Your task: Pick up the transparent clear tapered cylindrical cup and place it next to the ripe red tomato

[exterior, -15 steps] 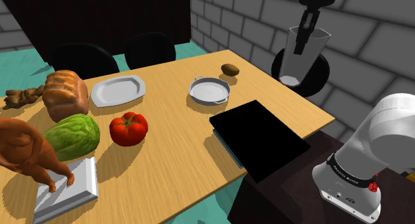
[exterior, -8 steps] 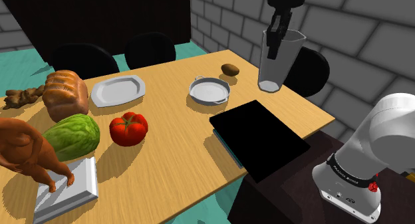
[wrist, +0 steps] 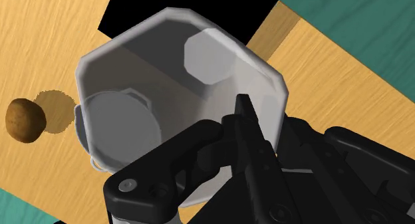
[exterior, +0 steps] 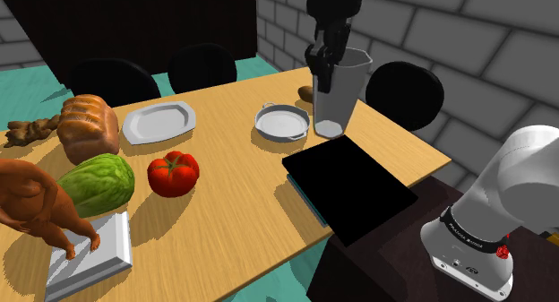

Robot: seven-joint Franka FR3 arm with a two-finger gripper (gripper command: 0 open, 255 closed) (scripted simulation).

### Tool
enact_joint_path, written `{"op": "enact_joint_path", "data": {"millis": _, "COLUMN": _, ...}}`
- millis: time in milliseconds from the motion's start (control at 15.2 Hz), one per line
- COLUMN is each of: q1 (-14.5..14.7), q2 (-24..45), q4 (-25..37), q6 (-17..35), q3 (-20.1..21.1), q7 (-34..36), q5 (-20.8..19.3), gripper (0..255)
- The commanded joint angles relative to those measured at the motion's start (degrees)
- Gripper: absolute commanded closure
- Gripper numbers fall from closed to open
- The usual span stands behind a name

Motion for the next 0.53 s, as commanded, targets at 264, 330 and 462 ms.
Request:
{"op": "enact_joint_path", "data": {"millis": 264, "q1": 1.41, "q2": 13.16, "q4": 12.68, "q6": -1.18, "q3": 7.25, "q7": 9.90, "q5": -4.22, "gripper": 255}}
{"op": "enact_joint_path", "data": {"millis": 330, "q1": 2.00, "q2": 15.76, "q4": 15.21, "q6": -1.64, "q3": 8.38, "q7": 11.70, "q5": -5.45, "gripper": 255}}
{"op": "enact_joint_path", "data": {"millis": 462, "q1": 3.65, "q2": 21.31, "q4": 20.70, "q6": -2.88, "q3": 10.44, "q7": 15.33, "q5": -8.35, "gripper": 255}}
